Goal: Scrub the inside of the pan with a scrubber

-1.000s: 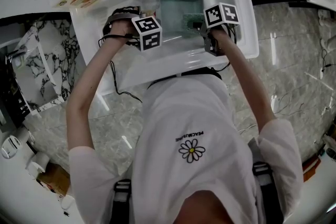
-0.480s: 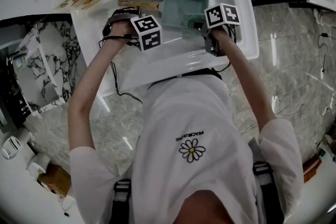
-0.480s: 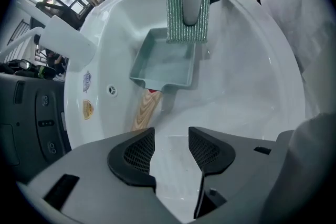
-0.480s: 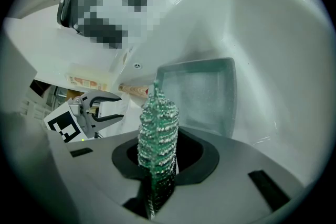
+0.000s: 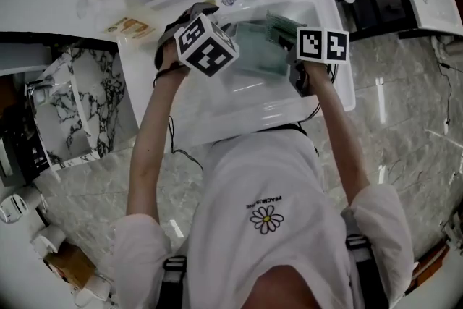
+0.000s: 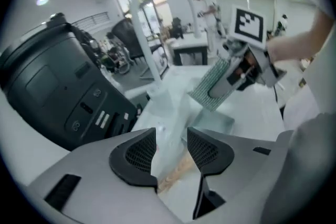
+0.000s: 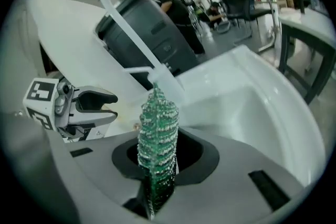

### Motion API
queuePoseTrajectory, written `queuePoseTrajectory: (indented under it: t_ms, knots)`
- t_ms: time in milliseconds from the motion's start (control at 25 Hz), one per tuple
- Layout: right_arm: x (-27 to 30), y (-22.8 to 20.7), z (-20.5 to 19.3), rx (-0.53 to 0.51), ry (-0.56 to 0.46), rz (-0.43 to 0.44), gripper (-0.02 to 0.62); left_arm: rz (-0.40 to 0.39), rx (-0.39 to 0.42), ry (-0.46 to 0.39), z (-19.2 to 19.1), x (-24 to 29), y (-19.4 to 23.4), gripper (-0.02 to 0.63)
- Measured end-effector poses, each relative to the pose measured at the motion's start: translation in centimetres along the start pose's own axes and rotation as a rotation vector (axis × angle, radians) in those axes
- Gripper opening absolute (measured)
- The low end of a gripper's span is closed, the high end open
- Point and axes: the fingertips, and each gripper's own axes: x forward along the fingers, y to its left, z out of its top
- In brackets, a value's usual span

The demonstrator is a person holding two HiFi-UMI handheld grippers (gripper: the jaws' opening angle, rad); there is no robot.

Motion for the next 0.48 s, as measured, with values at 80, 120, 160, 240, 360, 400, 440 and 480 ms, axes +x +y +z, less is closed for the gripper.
queuePoseTrajectory:
  t_ms: [80, 120, 160, 240, 360, 400, 440, 480]
  knots:
    - [-1.9, 1.3, 2.8, -0.083, -0.110, -0.028, 0.061, 0.042, -0.109, -0.128, 2.6, -2.8, 1.4, 0.190]
    - [-2.9, 2.0, 4.0, -0.122, -0.165, -0.036, 0.061, 0.067, -0.157, -0.189, 3.6, -4.3, 2.0, 0.178]
    - [-3.8, 2.9, 5.1, -0.162, -0.221, -0.042, 0.061, 0.095, -0.200, -0.248, 4.5, -5.9, 2.6, 0.167]
    - [-5.8, 4.8, 7.2, -0.251, -0.334, -0.051, 0.061, 0.164, -0.286, -0.369, 5.9, -8.9, 3.8, 0.131]
    - [-8.8, 7.9, 9.3, -0.388, -0.488, -0.071, 0.061, 0.250, -0.434, -0.556, 7.0, -12.7, 4.5, 0.114]
    - [-9.7, 8.9, 9.7, -0.426, -0.532, -0.077, 0.061, 0.273, -0.479, -0.606, 7.1, -13.7, 4.4, 0.108]
    - [-10.4, 9.8, 9.9, -0.461, -0.571, -0.081, 0.061, 0.295, -0.520, -0.646, 7.0, -14.5, 4.2, 0.095]
    - [-11.1, 10.6, 10.0, -0.493, -0.605, -0.083, 0.061, 0.315, -0.559, -0.680, 6.9, -15.1, 4.0, 0.080]
